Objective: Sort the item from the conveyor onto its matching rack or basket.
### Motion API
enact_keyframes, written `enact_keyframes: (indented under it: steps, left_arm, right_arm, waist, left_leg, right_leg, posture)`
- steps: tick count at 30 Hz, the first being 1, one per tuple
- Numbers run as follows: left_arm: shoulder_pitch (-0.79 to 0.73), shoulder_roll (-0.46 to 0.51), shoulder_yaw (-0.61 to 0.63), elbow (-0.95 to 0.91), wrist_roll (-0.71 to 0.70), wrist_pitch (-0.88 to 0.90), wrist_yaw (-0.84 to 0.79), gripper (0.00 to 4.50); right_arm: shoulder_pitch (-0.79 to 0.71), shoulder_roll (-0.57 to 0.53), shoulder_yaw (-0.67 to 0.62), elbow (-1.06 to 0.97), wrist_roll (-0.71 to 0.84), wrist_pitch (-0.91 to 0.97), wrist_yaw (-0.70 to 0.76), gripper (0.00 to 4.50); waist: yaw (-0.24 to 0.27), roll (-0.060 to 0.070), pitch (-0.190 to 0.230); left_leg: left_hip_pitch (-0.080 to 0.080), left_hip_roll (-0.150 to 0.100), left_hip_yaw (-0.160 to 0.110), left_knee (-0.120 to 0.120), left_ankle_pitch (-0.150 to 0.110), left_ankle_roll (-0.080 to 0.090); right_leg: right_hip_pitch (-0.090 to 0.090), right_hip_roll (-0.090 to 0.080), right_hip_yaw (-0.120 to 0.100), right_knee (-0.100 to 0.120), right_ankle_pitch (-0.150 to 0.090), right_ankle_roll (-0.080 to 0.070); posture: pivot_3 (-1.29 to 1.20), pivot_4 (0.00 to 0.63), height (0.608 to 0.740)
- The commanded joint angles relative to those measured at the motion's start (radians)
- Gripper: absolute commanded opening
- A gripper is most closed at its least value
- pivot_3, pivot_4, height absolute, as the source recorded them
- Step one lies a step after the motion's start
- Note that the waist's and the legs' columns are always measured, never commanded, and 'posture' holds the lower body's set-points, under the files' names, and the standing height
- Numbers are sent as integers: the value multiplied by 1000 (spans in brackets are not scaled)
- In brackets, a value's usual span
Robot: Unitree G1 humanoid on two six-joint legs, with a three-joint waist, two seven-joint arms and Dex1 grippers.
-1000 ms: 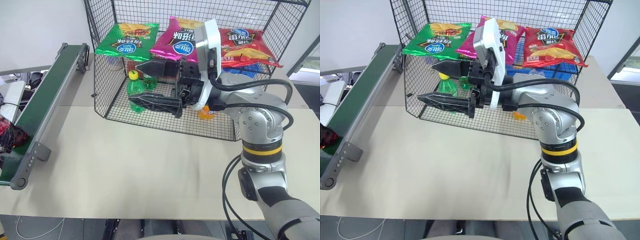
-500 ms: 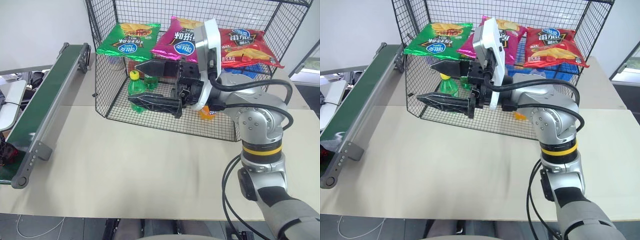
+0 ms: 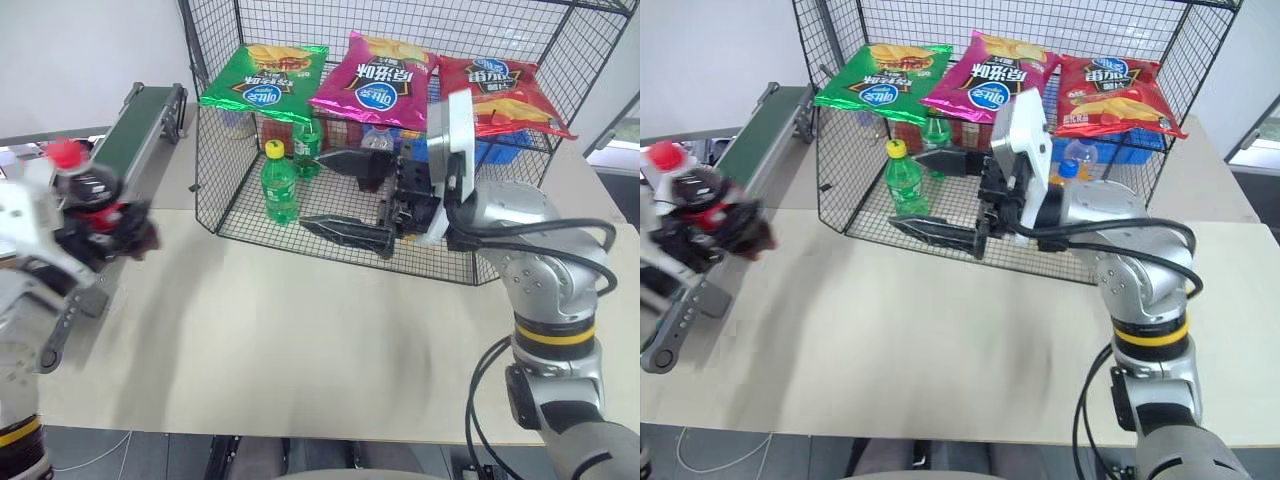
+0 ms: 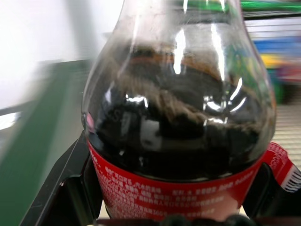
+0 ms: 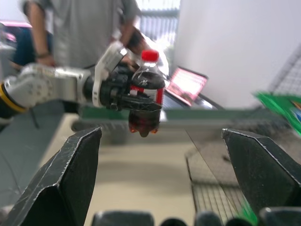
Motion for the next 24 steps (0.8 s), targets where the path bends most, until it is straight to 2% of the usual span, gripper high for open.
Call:
enact_keyframes:
  steps: [1,6,9,13,19,24]
  left_arm:
    - [-166,-72,-218,3,37,-31,-72,3061]
    - [-312,-188,-410,160,177,-140,-145,3061]
    - [-398,-297,-473,302,250,-225,-149,3061]
    - [-558,-474,-543,695,422,-484,-123,3061]
    - [-750,-627,-506,1157,509,-761,-90,3061]
    - [-831,-688,-457,1399,538,-908,-55,3061]
  right_arm:
    - [82,-19,-61,-149,-30,64,-168,4500]
    - [194,-4,-71,-290,-71,154,-376,4500]
    - [244,21,-73,-357,-87,205,-484,4500]
    - [278,64,-44,-398,-148,245,-609,4500]
    - [305,70,2,-380,-238,231,-666,4500]
    - [319,94,6,-361,-289,215,-692,4500]
  waist:
    - [4,0,0]
    - [-16,1,1]
    - [-11,2,1]
    - [0,2,1]
    - [10,2,1]
    - [13,2,1]
  left_leg:
    - [0,0,1,0,0,0]
    - [0,0,3,0,0,0]
    - [0,2,2,1,0,0]
    - [-2,1,1,3,1,0]
    - [-8,-3,1,4,0,1]
    - [-8,-3,2,3,0,1]
  right_leg:
    - [0,1,0,0,0,0]
    - [-1,11,5,0,0,0]
    - [-2,17,6,1,0,0]
    - [-1,19,6,0,0,1]
    - [-2,17,9,-5,0,1]
    - [-2,18,7,-5,0,1]
  posture:
    - [0,150,740]
    - [0,150,740]
    - [0,150,740]
    - [0,150,740]
    - [0,150,740]
    - [0,150,740]
